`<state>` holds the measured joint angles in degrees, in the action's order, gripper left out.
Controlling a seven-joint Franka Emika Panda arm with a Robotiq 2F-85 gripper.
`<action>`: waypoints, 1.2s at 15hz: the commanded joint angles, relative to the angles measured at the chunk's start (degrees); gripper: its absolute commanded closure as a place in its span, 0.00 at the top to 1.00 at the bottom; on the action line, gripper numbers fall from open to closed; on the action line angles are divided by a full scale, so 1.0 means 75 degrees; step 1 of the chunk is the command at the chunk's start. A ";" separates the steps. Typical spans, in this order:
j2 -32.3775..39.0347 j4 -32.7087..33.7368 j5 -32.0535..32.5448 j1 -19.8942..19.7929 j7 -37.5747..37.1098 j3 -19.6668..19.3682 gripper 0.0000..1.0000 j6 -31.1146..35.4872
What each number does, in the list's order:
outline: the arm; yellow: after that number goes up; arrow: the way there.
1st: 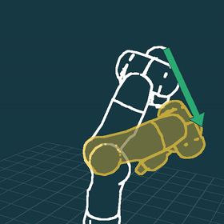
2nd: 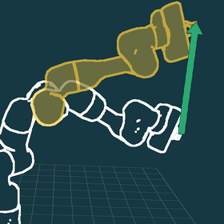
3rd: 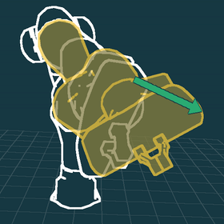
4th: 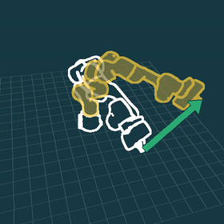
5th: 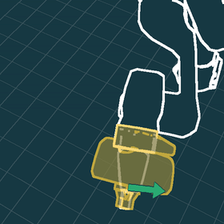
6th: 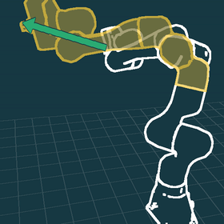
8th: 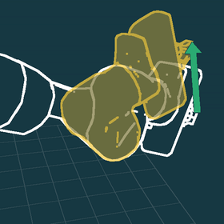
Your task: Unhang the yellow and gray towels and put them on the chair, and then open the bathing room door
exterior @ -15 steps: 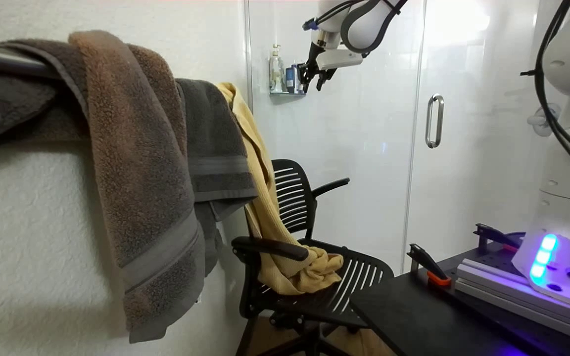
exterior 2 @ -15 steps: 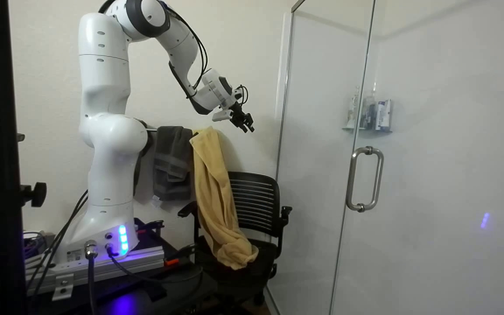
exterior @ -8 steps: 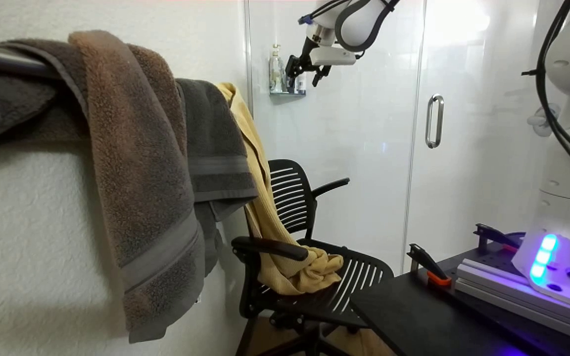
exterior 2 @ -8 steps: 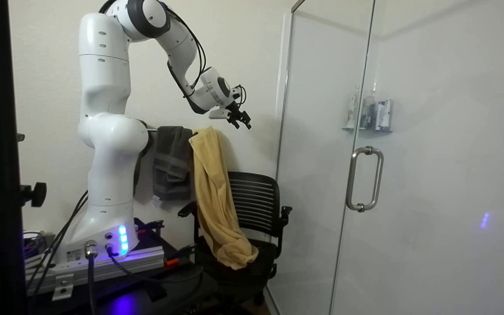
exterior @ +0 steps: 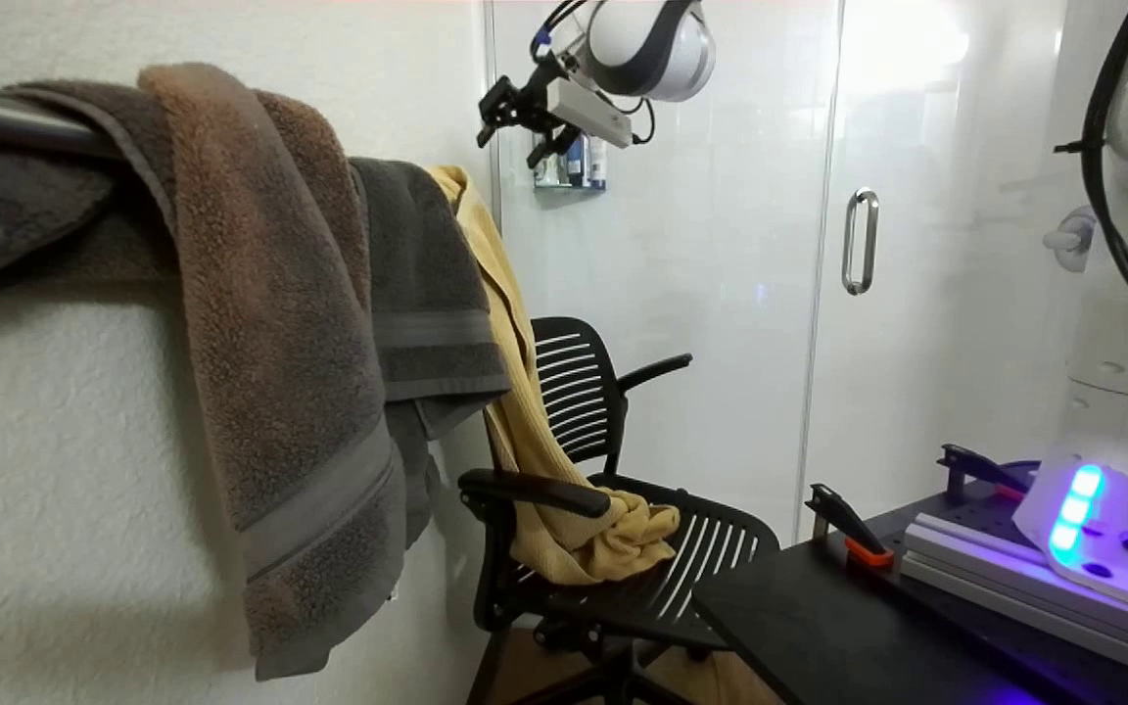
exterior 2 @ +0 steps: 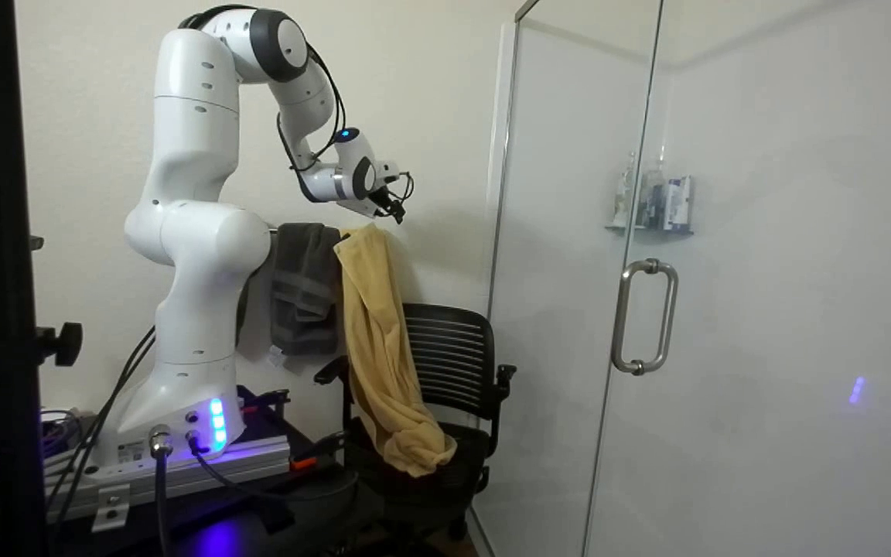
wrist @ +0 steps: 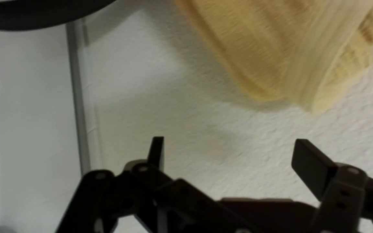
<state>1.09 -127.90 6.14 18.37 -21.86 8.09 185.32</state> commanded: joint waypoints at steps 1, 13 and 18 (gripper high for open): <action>0.0145 0.0048 -0.0377 0.0179 0.0166 0.0140 1.00 0.0004; 0.0373 0.0236 -0.0573 0.0155 0.0108 0.0005 1.00 -0.1121; 0.0542 0.0422 -0.1225 -0.0078 0.0622 0.0392 1.00 -0.0973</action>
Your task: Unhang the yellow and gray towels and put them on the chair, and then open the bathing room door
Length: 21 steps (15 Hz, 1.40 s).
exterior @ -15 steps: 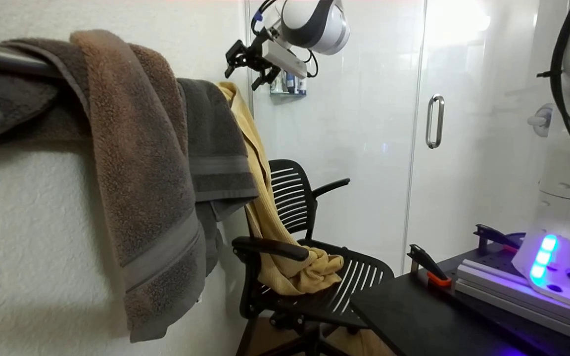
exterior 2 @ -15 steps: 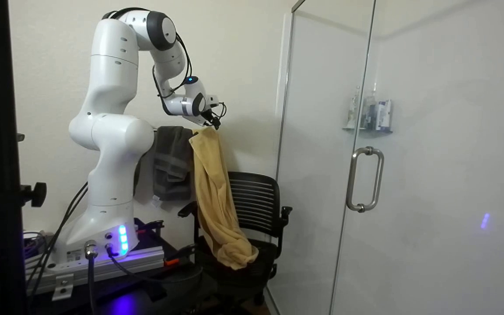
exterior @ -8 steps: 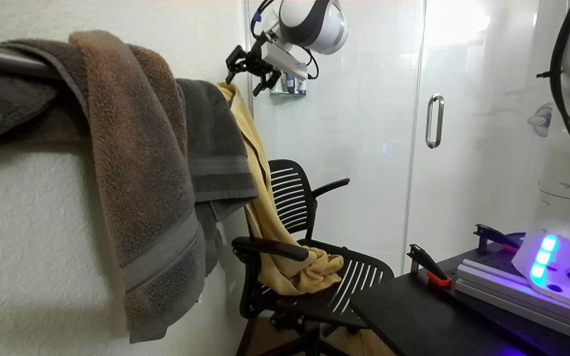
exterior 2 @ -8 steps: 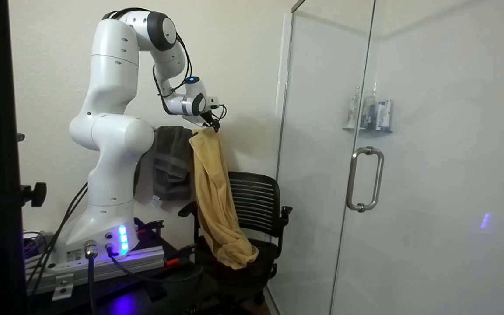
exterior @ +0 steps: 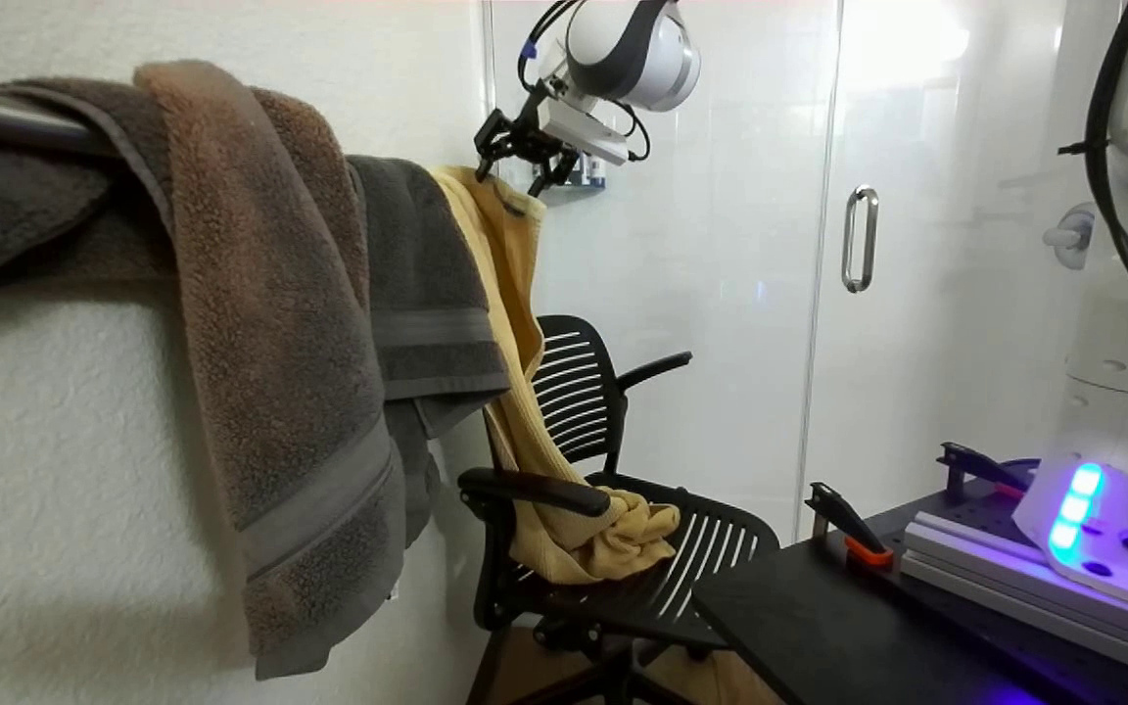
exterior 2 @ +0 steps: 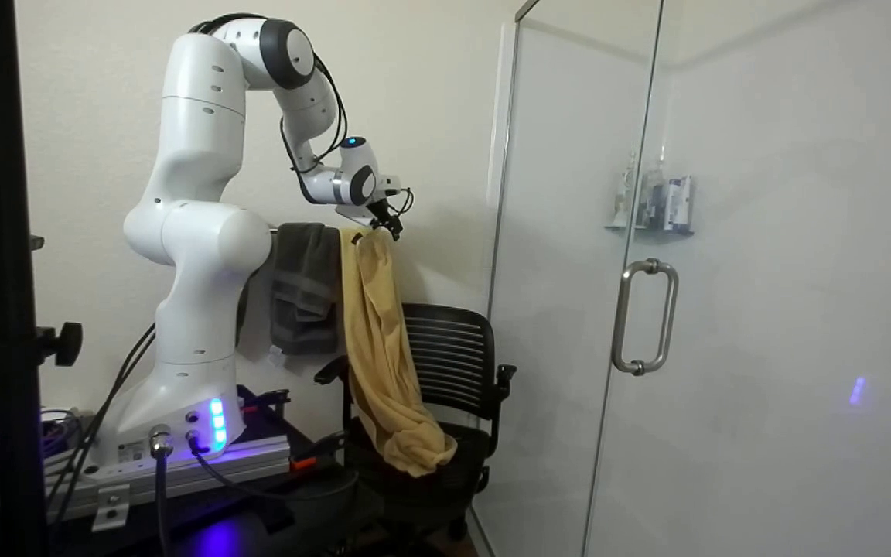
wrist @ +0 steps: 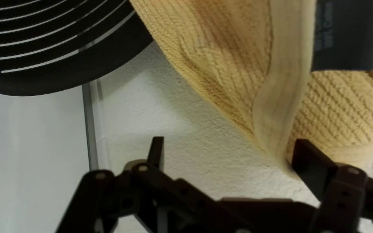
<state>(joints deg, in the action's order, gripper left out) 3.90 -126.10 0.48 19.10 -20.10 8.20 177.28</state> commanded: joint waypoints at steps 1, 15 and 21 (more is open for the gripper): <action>0.0173 0.0197 -0.0568 -0.0189 0.0451 0.0437 1.00 0.0037; -0.0160 -0.0148 -0.0691 -0.0110 0.0265 0.0346 0.01 -0.0014; -0.1493 -0.0813 0.1849 -0.0227 -0.1323 -0.0625 0.01 -0.0815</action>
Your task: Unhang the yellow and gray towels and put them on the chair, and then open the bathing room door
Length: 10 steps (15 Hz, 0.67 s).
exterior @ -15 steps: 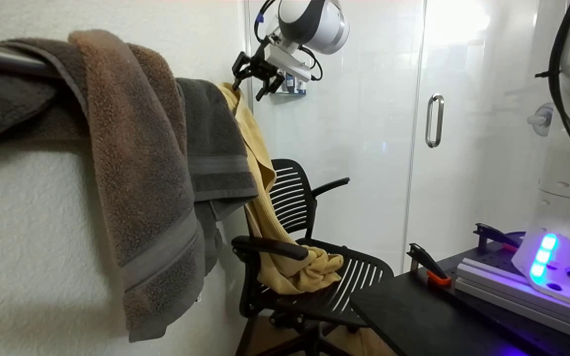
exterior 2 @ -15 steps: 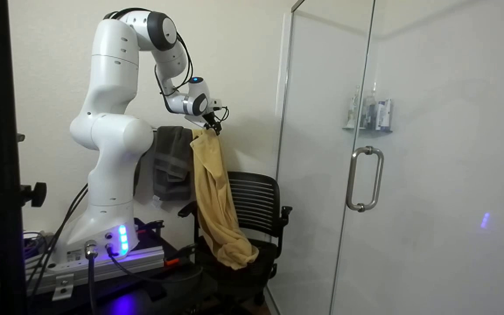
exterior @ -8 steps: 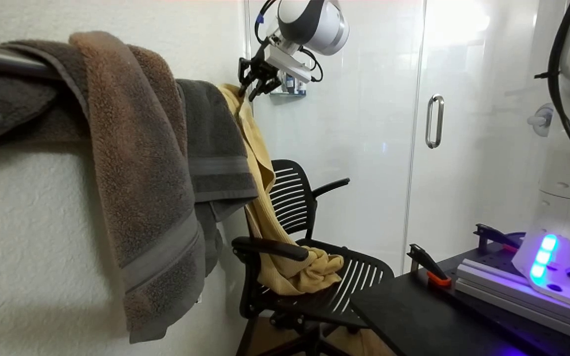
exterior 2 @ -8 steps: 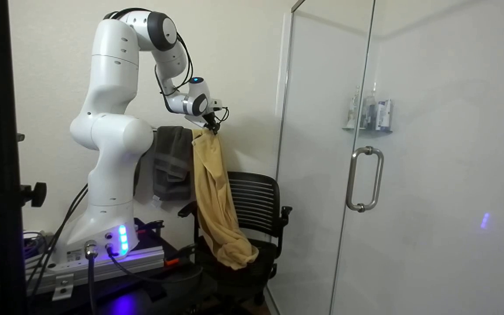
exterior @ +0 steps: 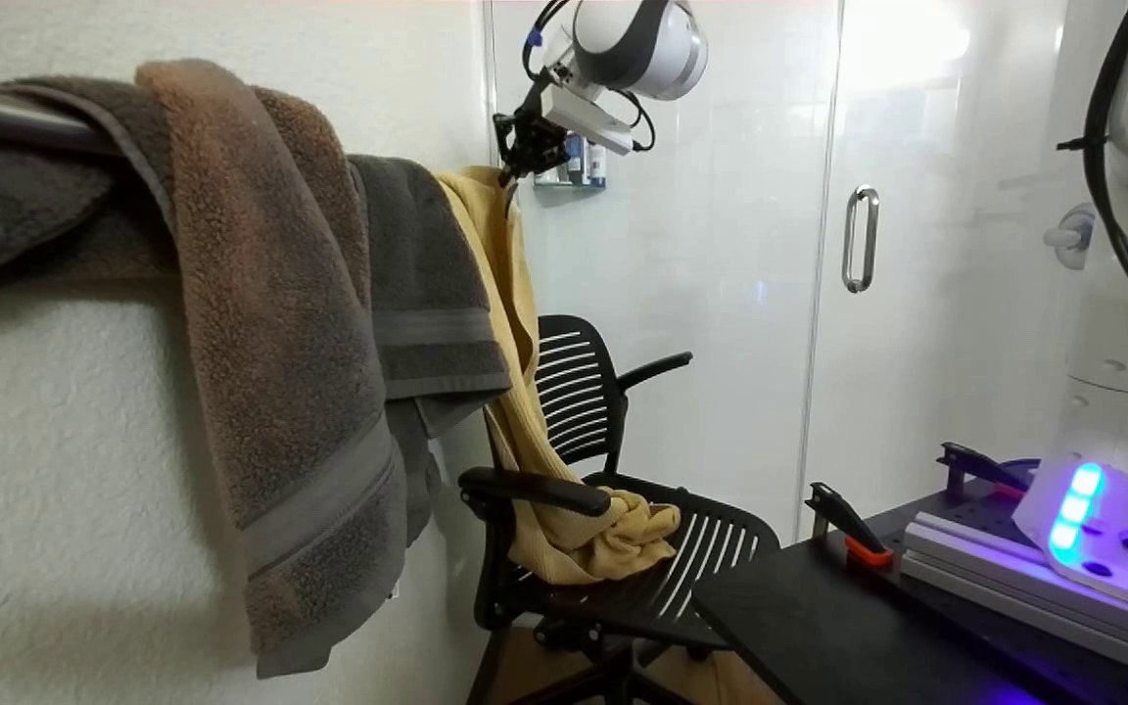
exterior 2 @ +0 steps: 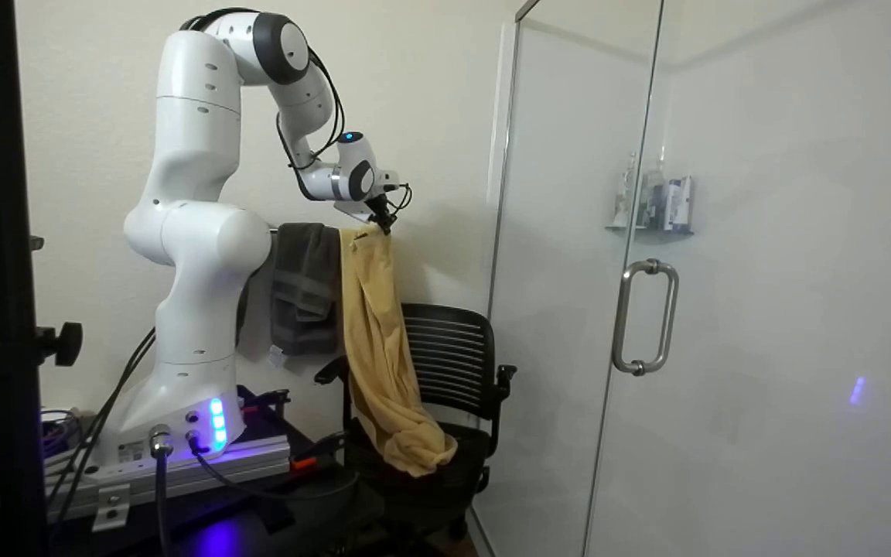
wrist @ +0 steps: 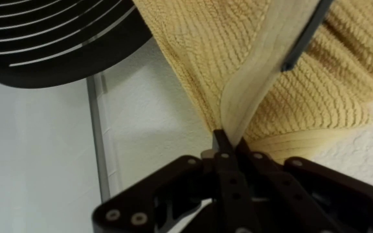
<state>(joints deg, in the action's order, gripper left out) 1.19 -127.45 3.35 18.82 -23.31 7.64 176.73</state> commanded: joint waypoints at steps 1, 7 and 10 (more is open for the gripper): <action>-0.1518 -0.0652 0.2181 -0.0423 -0.1363 -0.0526 0.01 -0.1194; -0.3701 -0.0492 0.5015 -0.1103 -0.4031 0.0661 0.01 -0.4717; -0.4605 -0.0706 0.4753 -0.1607 -0.4243 0.1490 0.01 -0.5986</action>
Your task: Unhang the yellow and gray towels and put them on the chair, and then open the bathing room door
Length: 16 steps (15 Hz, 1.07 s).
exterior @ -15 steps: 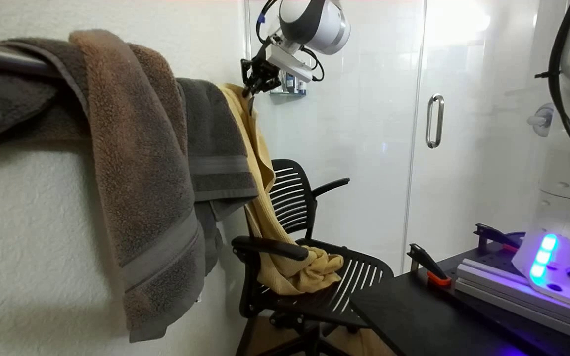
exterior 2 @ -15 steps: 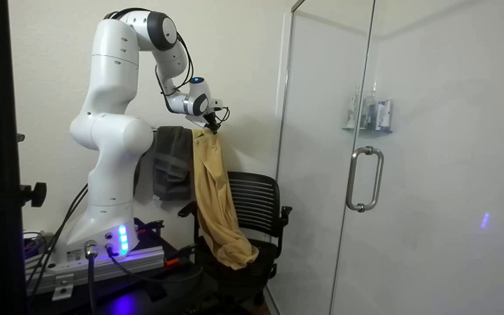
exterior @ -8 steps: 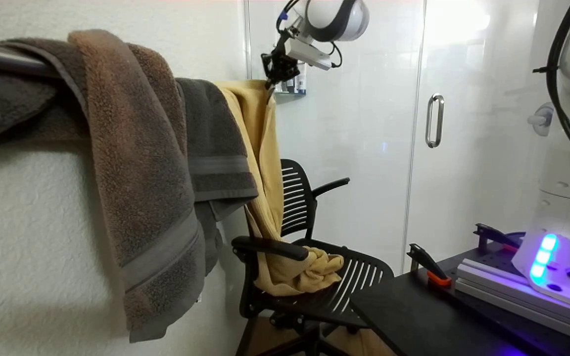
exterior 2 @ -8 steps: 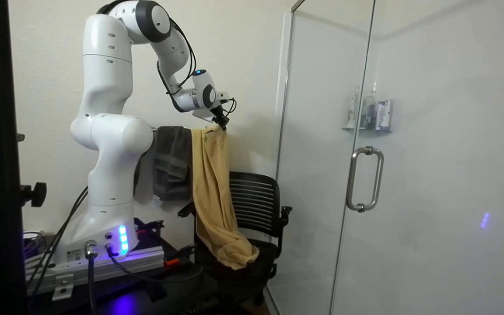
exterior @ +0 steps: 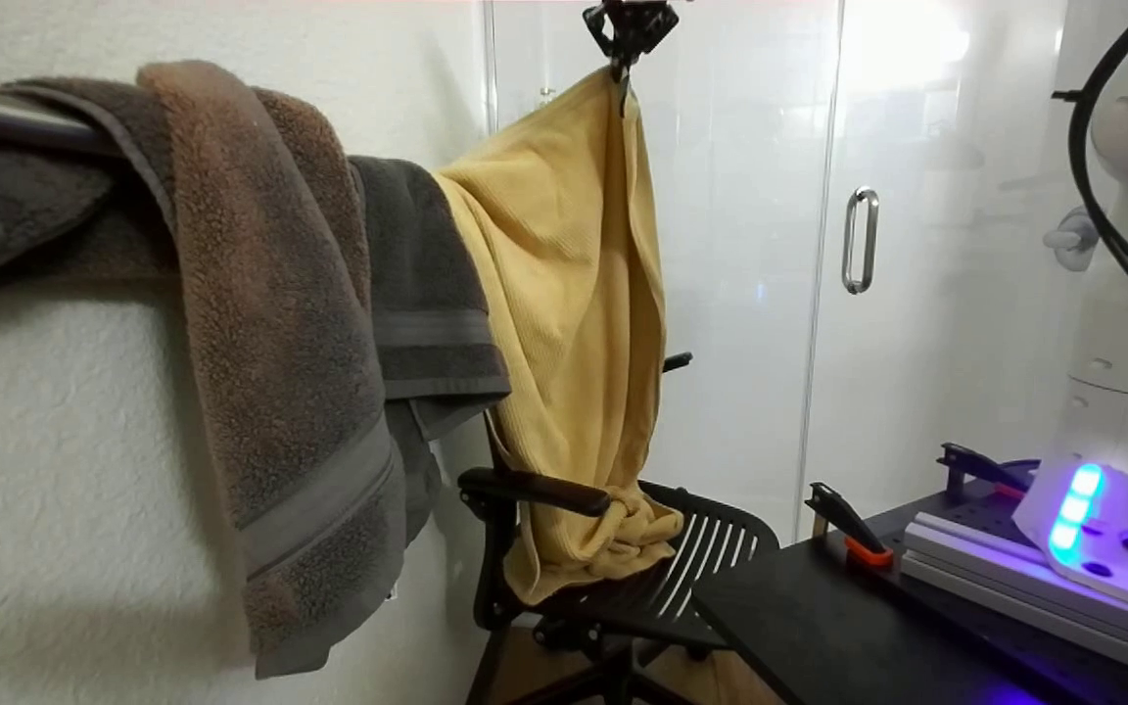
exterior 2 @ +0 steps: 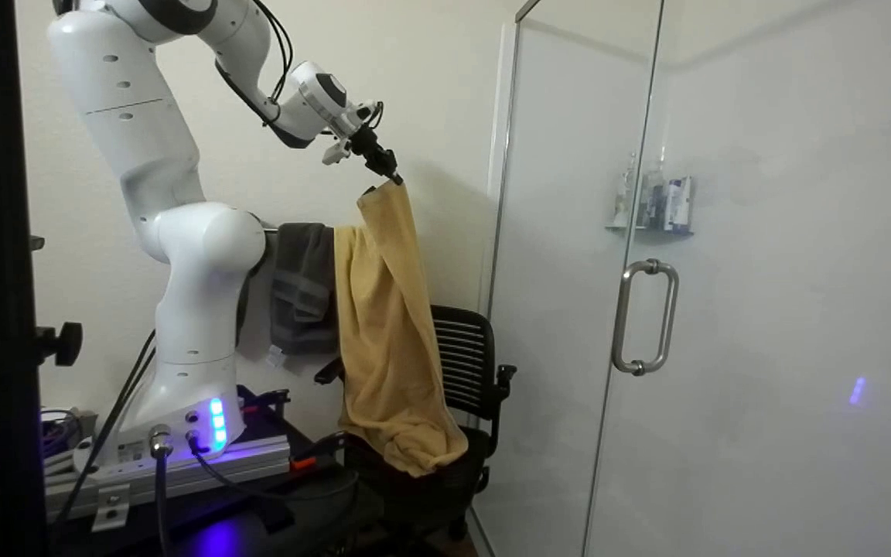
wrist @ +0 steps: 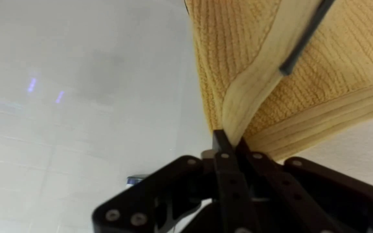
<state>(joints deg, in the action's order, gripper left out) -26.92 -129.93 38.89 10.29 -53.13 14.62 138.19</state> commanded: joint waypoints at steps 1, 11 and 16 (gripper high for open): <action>-0.1357 -0.0547 0.0021 -0.0499 -0.0384 0.0751 0.01 -0.1480; -0.4593 -0.3957 0.1220 -0.1385 -0.1853 -0.1184 0.01 -0.0657; -0.4028 -0.3845 0.4090 -0.1574 -0.3132 -0.3332 0.01 0.2087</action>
<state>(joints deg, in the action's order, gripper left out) -58.88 -158.82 60.28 0.11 -71.25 -4.21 142.67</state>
